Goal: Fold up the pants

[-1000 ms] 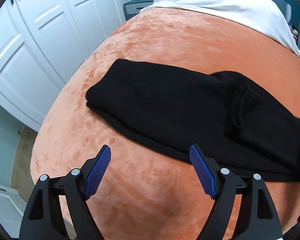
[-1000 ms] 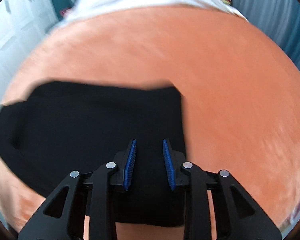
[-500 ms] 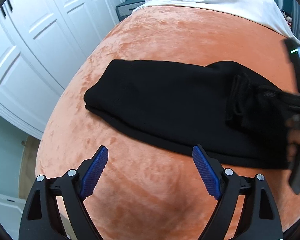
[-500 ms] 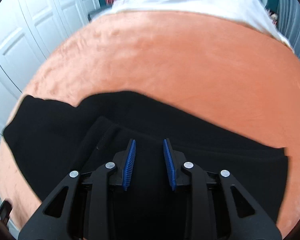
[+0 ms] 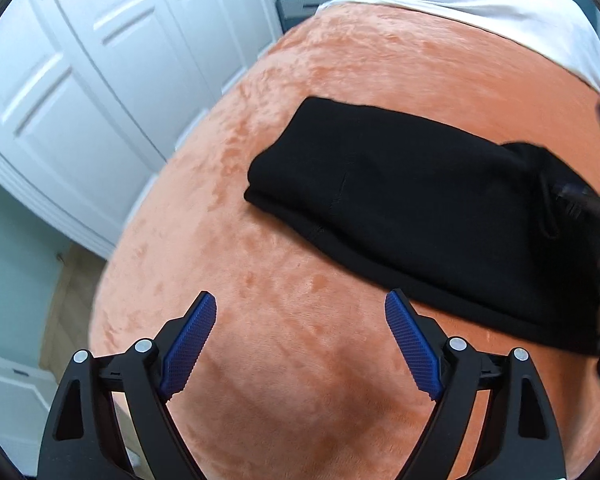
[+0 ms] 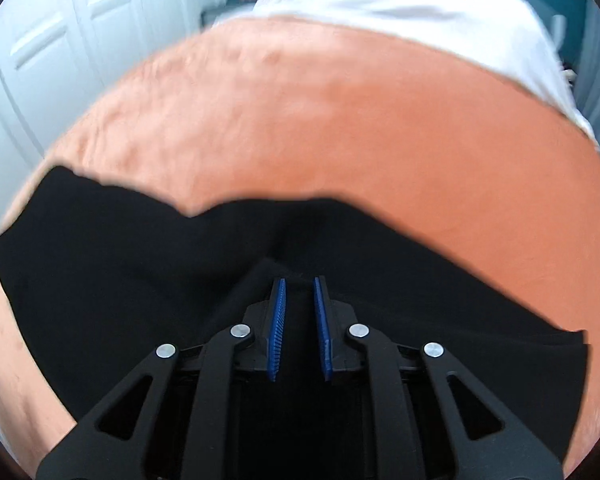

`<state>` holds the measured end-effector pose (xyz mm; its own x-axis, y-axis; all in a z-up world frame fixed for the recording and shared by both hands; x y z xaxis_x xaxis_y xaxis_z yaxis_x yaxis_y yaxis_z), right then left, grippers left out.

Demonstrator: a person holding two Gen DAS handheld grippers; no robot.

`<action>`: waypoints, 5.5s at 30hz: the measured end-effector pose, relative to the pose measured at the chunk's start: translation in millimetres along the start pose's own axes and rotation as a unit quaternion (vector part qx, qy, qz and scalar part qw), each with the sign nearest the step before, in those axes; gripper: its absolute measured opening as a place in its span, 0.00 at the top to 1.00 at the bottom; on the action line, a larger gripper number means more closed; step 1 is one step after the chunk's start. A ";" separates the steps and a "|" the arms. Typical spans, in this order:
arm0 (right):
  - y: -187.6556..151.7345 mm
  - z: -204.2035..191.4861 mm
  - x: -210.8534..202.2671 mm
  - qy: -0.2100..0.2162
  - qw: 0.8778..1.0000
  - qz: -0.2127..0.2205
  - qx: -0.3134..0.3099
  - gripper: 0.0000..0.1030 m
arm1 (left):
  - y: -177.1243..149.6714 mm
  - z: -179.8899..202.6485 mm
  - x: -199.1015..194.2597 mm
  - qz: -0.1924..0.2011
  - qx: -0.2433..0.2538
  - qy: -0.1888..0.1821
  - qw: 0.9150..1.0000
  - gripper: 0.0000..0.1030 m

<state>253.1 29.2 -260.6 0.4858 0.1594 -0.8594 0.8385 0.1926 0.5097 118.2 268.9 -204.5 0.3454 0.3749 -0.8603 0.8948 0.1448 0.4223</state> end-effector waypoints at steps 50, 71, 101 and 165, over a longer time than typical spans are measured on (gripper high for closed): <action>-304.0 243.5 -281.1 0.022 0.934 0.115 0.336 0.44 | -90.6 398.9 -167.4 0.080 0.250 -0.095 0.960 0.21; -149.4 170.4 -125.1 0.102 0.966 -0.017 0.237 0.22 | -75.3 125.7 -171.9 0.118 0.107 -0.023 0.987 0.11; -2.1 70.7 -114.4 0.149 0.984 0.040 0.088 0.83 | -48.8 91.3 -114.8 0.027 0.019 -0.076 0.997 0.11; -187.8 200.0 -107.6 0.161 0.917 0.018 0.364 0.62 | -38.3 250.9 -19.0 -0.111 0.040 -0.272 0.955 0.24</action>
<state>92.8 -217.8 -271.9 0.5172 0.4525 -0.7265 0.8225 -0.4975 0.2757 148.4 26.5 -275.9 0.2216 -0.1906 -0.9563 0.9742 0.0861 0.2086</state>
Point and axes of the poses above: each gripper's, at about its wrist camera, not at the fingertips, and x roughly the way its jaws point, z to its right, y to its top, the point moved 6 cm from there along x, roughly the way its jaws point, and after that the axes turned 9 degrees about y, right-handed, at the moved point
